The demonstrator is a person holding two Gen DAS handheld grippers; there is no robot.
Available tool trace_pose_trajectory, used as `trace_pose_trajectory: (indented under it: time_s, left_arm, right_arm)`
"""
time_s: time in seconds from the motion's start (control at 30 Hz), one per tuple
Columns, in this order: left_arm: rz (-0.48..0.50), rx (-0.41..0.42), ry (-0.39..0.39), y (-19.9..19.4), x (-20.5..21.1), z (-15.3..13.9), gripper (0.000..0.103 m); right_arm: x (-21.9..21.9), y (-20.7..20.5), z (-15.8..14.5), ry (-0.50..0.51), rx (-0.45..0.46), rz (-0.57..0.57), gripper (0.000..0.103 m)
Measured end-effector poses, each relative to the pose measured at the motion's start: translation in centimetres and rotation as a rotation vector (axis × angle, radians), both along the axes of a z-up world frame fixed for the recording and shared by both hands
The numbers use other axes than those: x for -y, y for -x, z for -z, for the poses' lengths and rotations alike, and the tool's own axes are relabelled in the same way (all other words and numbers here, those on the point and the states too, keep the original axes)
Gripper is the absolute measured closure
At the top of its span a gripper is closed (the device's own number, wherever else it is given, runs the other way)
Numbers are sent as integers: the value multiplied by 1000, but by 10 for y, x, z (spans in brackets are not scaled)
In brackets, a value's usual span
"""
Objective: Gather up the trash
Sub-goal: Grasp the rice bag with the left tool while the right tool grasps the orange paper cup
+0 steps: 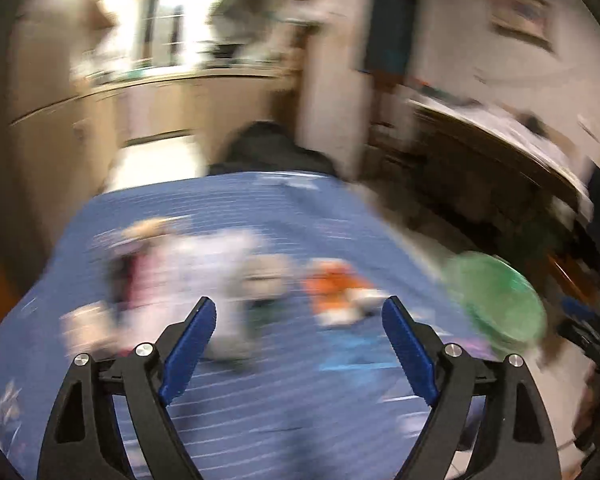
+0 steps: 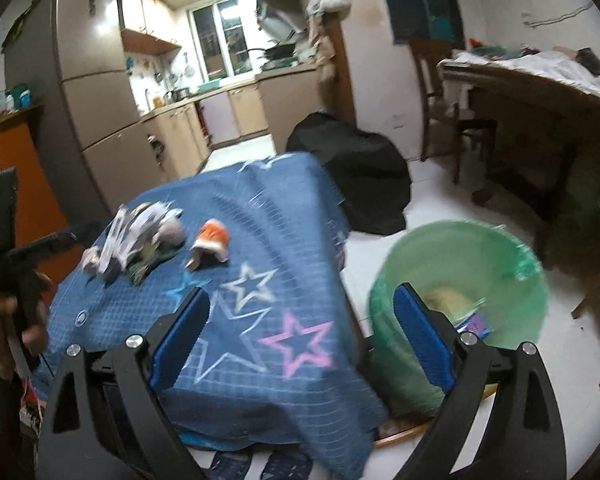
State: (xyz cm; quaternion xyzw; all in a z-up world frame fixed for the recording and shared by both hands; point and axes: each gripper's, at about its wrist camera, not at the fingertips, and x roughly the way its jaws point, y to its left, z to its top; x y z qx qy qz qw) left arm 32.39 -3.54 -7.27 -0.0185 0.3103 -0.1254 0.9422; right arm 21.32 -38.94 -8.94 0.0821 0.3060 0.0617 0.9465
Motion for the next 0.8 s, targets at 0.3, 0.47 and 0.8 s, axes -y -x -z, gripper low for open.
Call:
trace_pose_trajectory:
  time_s: [0.3,0.47,0.8]
  left_arm:
    - [-338,-170,164,-16,-177,46,15]
    - [-331,-177,149,-32,-162,49,15]
    - [-365,-202,82,-74,-152,70,25]
  right_arm:
    - [-66,-12,8,49,-25,-103,13]
    - [-89,-22,11,68,-41,-133,12]
    - [-117,-62,14,76,-62,-194,12]
